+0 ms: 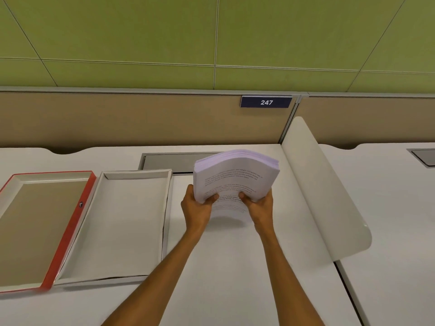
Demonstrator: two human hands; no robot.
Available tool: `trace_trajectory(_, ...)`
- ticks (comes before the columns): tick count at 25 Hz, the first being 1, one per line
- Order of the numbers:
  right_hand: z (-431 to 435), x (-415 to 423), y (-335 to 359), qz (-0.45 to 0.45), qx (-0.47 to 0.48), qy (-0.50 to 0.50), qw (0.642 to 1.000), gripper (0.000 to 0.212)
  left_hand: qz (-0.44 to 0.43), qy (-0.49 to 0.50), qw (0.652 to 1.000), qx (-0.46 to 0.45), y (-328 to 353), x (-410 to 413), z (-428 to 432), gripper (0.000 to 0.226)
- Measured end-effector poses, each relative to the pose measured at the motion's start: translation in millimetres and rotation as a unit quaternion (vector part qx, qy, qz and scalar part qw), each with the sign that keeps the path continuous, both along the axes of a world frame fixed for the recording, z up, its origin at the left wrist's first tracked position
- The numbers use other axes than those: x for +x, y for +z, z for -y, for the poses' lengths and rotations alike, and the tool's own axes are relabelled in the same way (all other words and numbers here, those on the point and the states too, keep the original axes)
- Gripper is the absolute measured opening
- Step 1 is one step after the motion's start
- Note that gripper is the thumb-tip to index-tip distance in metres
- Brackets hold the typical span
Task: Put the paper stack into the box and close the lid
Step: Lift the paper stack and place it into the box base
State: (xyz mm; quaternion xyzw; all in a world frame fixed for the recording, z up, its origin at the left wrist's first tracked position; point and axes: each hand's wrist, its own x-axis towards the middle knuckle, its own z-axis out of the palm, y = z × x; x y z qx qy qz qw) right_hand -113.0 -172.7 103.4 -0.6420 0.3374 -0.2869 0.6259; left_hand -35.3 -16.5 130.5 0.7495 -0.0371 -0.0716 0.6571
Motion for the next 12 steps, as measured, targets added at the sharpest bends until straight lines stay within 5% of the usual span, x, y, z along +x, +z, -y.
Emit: trace_trajectory(12,7.3,-7.7,-13.9,-0.025,-0.030,0.052,0.998,0.072,-0.016,-0.031,0.999,0.002,-22.0,2.6,-8.4,0.061)
